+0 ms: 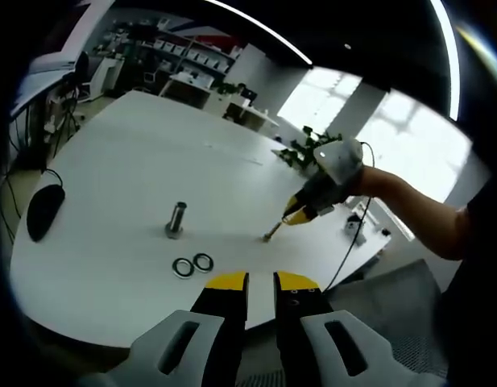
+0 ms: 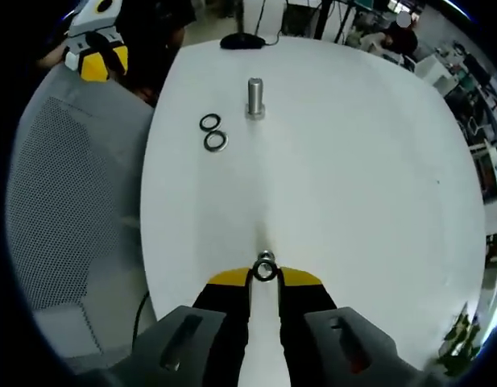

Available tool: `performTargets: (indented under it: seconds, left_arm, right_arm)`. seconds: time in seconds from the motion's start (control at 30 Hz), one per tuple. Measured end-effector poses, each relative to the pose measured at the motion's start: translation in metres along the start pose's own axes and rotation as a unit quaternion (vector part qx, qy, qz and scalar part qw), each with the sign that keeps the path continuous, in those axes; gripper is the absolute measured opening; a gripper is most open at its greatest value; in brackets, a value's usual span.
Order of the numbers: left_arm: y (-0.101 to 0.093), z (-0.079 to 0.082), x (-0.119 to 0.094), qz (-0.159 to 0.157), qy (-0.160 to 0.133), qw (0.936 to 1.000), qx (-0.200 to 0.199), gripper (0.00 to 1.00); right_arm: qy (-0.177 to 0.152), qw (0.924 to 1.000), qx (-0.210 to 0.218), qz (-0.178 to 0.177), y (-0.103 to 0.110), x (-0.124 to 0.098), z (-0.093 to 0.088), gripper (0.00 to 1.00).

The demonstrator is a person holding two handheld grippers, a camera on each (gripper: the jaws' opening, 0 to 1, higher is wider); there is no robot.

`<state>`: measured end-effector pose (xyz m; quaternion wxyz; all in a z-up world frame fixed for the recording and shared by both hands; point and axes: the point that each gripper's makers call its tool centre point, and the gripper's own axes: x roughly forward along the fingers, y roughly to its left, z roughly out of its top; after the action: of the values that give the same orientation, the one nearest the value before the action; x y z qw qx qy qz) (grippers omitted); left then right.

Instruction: Place the washer onto the threaded stud by aligning its center hole with the stud, sliding it down to the base, and recovering from edge contact or off-axis alignment until the washer reaches the visible bottom stop.

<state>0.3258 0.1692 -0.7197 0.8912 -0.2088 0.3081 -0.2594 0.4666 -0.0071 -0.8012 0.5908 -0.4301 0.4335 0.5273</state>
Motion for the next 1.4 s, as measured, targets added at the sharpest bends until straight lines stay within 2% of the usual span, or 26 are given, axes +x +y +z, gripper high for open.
performTargets:
  seconds: [1.4]
  left_arm:
    - [0.0, -0.003, 0.0, 0.0, 0.006, 1.0, -0.005, 0.1]
  right_arm:
    - [0.03, 0.9991, 0.009, 0.027, 0.002, 0.051, -0.013, 0.13]
